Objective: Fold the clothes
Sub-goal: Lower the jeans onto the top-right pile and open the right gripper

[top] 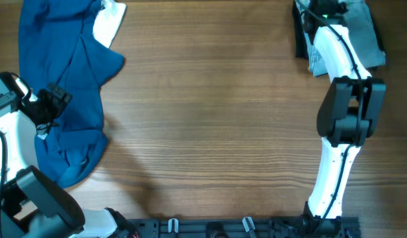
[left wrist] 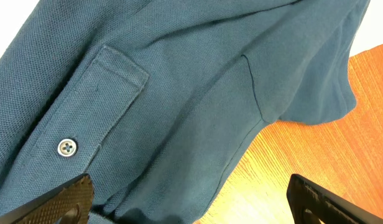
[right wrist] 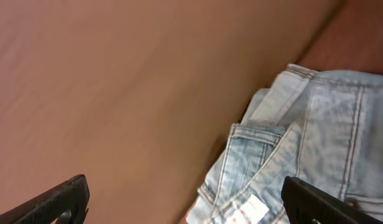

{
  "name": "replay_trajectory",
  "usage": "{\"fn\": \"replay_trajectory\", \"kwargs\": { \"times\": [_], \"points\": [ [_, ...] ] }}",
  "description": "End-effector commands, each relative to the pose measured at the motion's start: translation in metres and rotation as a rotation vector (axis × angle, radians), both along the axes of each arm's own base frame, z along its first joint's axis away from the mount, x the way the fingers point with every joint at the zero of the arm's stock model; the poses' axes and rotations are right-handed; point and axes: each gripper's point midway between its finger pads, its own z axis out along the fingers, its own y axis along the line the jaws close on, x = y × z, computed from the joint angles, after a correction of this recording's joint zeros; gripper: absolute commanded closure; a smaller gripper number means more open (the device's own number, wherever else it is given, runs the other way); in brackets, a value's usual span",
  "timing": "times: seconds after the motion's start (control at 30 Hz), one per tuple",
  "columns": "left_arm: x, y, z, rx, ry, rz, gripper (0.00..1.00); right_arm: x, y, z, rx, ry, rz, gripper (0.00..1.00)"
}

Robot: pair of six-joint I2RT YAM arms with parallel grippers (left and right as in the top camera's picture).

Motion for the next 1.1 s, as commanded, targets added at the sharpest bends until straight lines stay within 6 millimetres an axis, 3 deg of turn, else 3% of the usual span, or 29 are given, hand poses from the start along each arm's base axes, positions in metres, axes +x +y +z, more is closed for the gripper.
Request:
{"fn": "replay_trajectory", "kwargs": {
  "times": [0.0, 0.1, 0.23, 0.3, 0.37, 0.5, 0.63, 0.7, 0.73, 0.87, 1.07],
  "points": [
    [0.004, 0.003, 0.011, 0.016, -0.026, 0.005, 0.0, -0.009, 0.024, 0.055, -0.224, 0.065, 0.109, 0.0],
    [0.004, 0.003, 0.011, 0.017, -0.027, 0.005, 0.0, -0.029, 0.056, 0.073, -0.302, 0.169, 0.227, 0.0],
    [0.002, 0.001, 0.01, 0.01, -0.016, 0.005, 0.0, -0.069, 0.136, 0.1, -0.388, 0.274, 0.589, 0.0],
    [0.001, 0.001, 0.01, 0.008, -0.014, 0.005, 0.0, -0.099, 0.184, 0.118, -0.418, 0.28, 0.812, 0.0],
    [0.001, 0.001, 0.01, 0.008, -0.014, 0.005, 0.0, -0.124, 0.21, 0.135, -0.415, 0.272, 0.901, 0.0],
    [0.001, 0.001, 0.01, 0.008, -0.014, 0.005, 0.0, -0.179, 0.243, 0.169, -0.372, 0.251, 1.043, 0.0],
    [0.001, 0.001, 0.01, 0.008, -0.014, 0.005, 0.0, -0.241, 0.255, 0.198, -0.295, 0.238, 1.192, 0.0],
    [0.001, 0.001, 0.01, 0.008, -0.014, 0.005, 0.0, -0.253, 0.252, 0.206, -0.296, 0.236, 1.191, 0.0],
    [0.001, 0.001, 0.01, 0.008, -0.014, 0.005, 0.0, -0.255, 0.251, 0.208, -0.298, 0.231, 1.191, 0.0],
    [0.001, 0.001, 0.01, 0.008, -0.014, 0.005, 0.0, -0.269, 0.246, 0.188, -0.273, 0.337, 1.203, 0.0],
    [0.001, 0.001, 0.01, 0.008, -0.014, 0.005, 0.0, -0.254, 0.232, 0.195, -0.336, 0.317, 1.107, 0.0]
  ]
}}
